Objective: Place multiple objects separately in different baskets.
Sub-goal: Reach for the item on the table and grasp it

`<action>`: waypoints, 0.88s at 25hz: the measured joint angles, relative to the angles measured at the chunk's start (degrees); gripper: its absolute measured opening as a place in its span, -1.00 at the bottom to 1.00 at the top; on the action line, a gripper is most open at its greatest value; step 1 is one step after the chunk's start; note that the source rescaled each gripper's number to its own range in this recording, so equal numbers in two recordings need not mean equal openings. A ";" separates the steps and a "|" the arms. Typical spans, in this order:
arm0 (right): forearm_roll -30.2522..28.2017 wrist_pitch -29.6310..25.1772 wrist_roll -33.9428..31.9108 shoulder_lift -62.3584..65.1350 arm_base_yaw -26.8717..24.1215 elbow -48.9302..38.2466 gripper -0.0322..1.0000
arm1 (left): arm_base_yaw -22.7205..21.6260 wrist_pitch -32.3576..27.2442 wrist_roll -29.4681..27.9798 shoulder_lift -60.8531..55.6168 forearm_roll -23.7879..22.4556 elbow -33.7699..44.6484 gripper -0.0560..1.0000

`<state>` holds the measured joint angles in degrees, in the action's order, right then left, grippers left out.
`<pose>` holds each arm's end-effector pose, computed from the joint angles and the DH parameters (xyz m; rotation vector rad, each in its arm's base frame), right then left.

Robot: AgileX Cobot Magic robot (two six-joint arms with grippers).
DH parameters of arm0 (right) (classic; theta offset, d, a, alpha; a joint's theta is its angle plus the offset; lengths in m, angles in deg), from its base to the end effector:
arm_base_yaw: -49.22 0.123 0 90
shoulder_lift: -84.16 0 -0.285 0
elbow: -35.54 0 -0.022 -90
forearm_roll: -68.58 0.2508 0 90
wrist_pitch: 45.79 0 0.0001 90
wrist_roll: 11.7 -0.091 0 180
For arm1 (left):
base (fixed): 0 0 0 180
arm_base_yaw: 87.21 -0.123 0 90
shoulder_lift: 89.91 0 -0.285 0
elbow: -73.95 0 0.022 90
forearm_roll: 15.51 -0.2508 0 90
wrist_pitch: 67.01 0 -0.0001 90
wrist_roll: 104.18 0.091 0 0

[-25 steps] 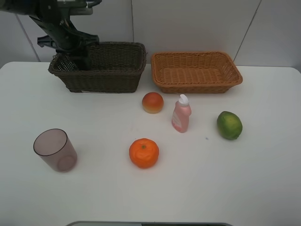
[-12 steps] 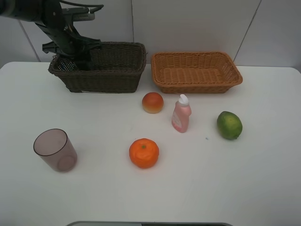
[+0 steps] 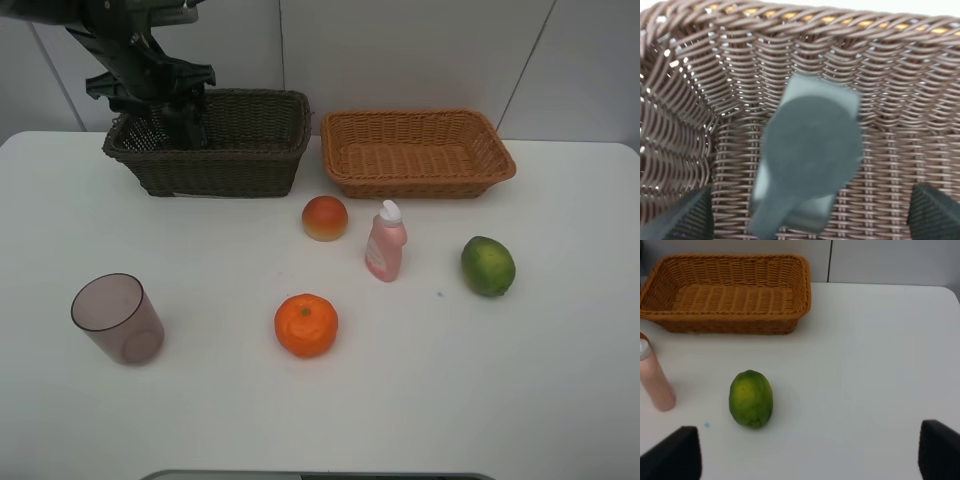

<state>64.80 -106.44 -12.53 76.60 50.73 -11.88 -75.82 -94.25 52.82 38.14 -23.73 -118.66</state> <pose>-0.0077 -0.0054 0.2831 -0.0081 2.0168 -0.0526 0.4589 -0.0863 0.1875 -0.1208 2.4842 -0.1187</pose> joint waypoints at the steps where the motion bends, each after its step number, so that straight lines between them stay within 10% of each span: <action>1: 0.00 0.00 0.00 0.00 0.00 0.00 0.73 | 0.00 -0.60 1.12 -0.98 0.47 -0.05 0.99; 22: 0.00 0.00 0.00 0.00 0.00 0.00 0.73 | 2.36 -20.92 24.23 -34.12 10.80 20.17 1.00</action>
<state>64.80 -106.44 -12.53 76.60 50.73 -11.88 -73.46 -115.17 77.05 4.03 -12.93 -98.49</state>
